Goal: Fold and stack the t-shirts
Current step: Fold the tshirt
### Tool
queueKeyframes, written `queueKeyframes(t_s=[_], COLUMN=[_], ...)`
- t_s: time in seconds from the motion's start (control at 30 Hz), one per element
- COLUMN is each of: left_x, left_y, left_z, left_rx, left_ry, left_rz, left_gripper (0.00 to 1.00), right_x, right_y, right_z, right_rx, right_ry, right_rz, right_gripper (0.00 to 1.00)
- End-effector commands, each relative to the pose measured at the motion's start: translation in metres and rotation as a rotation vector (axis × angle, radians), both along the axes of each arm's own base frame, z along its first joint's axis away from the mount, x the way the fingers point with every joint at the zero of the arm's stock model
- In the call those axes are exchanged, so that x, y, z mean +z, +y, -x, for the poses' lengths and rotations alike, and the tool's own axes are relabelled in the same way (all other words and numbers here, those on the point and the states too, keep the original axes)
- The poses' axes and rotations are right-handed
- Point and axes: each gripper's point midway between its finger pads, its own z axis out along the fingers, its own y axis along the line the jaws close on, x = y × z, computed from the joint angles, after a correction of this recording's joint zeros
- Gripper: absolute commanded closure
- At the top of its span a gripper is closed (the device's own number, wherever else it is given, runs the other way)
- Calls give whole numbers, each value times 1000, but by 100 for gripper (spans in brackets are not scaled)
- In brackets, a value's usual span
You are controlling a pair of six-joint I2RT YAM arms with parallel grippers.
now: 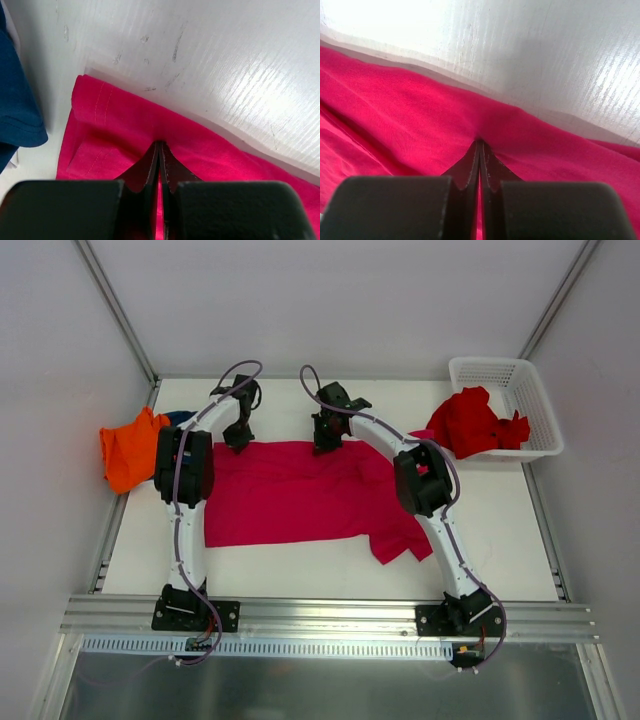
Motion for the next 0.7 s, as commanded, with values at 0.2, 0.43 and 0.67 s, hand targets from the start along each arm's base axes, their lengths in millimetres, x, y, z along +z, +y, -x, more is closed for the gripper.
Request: queueKeyframes(t_s=[0.2, 0.43, 0.67], left_x=[5, 10, 43], left_y=[10, 16, 15], left_z=[60, 87, 92], left_rx=[25, 39, 32], left_ry=[85, 74, -4], left_rz=[-17, -35, -16], left_gripper=[100, 100, 100], right_x=[-11, -18, -20], right_y=[-16, -23, -28], right_z=[4, 1, -1], right_rx=[-14, -34, -37], right_ry=[45, 60, 73], right_rz=[62, 82, 91], right_gripper=[100, 100, 100])
